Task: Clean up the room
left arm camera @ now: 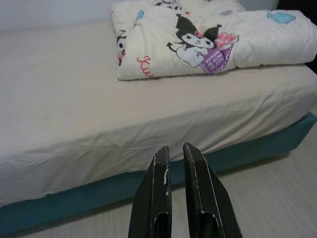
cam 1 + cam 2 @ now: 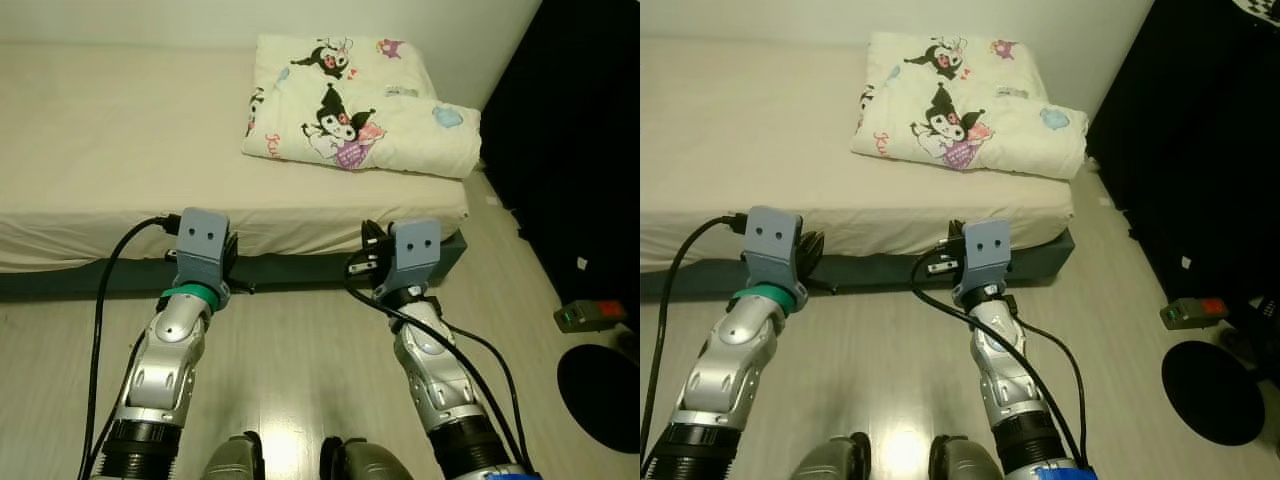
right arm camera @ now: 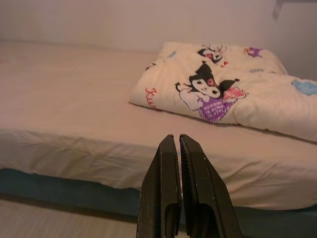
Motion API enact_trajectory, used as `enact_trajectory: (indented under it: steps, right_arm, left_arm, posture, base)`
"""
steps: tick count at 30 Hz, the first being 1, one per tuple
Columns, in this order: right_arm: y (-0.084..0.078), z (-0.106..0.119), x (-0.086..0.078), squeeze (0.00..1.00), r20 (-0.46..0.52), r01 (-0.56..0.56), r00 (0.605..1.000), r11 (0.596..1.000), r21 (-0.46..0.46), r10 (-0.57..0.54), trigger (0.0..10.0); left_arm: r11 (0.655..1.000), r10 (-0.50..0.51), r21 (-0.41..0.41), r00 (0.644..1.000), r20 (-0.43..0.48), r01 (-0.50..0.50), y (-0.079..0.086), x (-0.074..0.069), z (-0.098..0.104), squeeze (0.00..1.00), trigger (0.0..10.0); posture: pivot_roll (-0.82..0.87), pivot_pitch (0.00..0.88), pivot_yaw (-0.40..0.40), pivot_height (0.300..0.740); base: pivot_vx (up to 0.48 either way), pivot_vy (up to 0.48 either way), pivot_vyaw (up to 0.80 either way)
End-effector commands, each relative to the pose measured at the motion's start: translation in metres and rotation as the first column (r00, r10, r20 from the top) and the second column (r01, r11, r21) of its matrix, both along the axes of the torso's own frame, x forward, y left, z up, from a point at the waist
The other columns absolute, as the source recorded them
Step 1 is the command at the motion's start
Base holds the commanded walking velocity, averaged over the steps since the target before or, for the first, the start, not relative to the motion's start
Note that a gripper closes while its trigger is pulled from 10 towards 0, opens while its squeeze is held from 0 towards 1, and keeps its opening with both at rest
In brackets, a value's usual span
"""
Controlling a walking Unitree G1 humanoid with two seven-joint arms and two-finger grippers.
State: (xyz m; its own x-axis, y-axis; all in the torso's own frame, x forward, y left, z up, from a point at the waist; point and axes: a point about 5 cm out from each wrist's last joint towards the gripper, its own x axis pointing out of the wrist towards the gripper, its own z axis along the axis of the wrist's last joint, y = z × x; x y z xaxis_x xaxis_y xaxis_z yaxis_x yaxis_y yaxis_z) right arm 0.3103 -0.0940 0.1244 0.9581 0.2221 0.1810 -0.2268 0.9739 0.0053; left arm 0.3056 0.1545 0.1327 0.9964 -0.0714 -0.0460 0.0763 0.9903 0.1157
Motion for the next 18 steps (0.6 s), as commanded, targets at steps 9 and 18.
enact_trajectory:
  steps: [9, 18]
  right_arm:
    - [-0.0054, -0.0078, -0.0009, 0.0, -0.034, 0.022, 0.999, 1.0, 0.016, -0.022, 10.0]
    - [-0.0072, -0.0102, -0.0008, 0.0, -0.05, 0.033, 0.998, 0.999, 0.03, -0.031, 10.0]
  left_arm:
    - [1.0, -0.001, 0.005, 1.0, -0.029, 0.001, -0.0005, -0.0009, -0.0074, 0.0, 10.0]
    - [1.0, -0.004, 0.004, 0.999, -0.032, 0.004, -0.0014, -0.0008, -0.0079, 0.0, 10.0]
  posture:
    - [0.01, 0.074, -0.005, 0.74]
    - [0.01, 0.075, -0.004, 0.74]
  base:
    - [0.0, 0.0, 0.0]
    - [0.0, 0.0, 0.0]
